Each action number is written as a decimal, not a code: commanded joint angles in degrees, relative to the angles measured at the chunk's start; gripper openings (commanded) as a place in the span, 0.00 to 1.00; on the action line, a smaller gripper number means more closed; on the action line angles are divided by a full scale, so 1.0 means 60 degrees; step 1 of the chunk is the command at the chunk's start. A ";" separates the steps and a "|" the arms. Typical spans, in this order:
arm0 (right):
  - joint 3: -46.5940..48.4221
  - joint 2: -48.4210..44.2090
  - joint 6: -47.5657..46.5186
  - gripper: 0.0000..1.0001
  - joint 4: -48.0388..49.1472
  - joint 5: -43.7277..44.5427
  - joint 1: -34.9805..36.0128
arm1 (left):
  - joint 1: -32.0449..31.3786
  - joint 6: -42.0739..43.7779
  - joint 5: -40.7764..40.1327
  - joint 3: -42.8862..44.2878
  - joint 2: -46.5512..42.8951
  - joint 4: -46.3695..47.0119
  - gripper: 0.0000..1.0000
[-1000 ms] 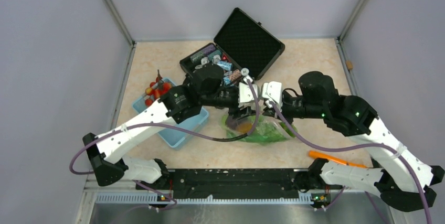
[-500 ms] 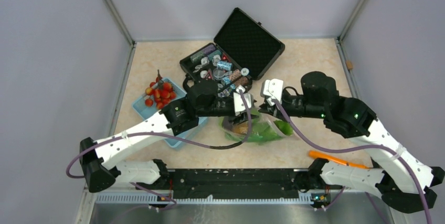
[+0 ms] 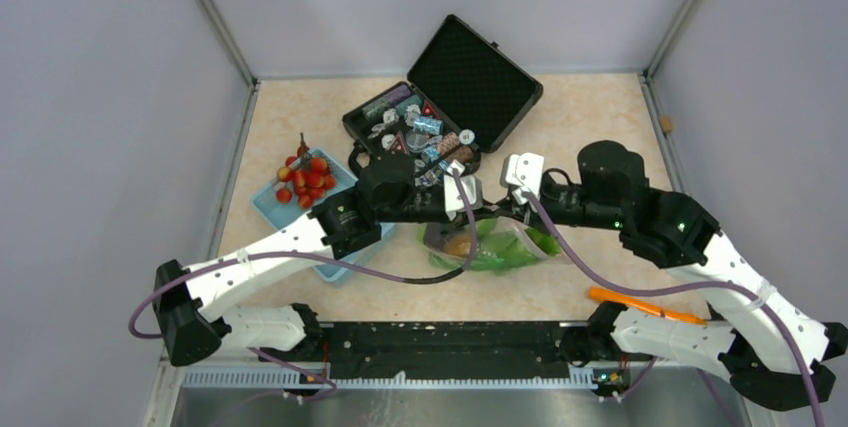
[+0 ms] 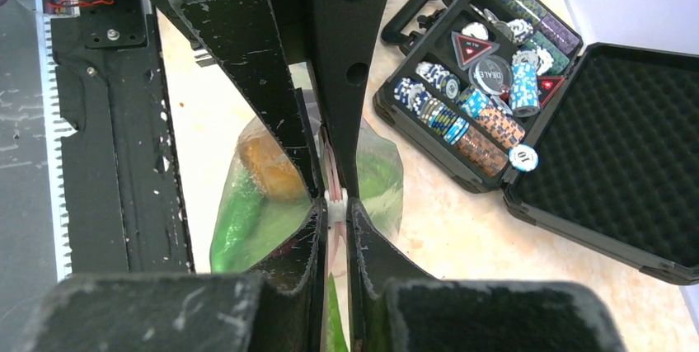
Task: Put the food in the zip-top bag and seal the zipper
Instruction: Zip the zipper food storage bag at the center of the board.
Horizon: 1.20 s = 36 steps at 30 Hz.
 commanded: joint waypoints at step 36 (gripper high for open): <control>-0.0032 0.0532 0.0124 0.00 -0.1177 0.1686 0.0077 | -0.0056 -0.1298 -0.3600 0.0293 0.0205 0.0864 0.00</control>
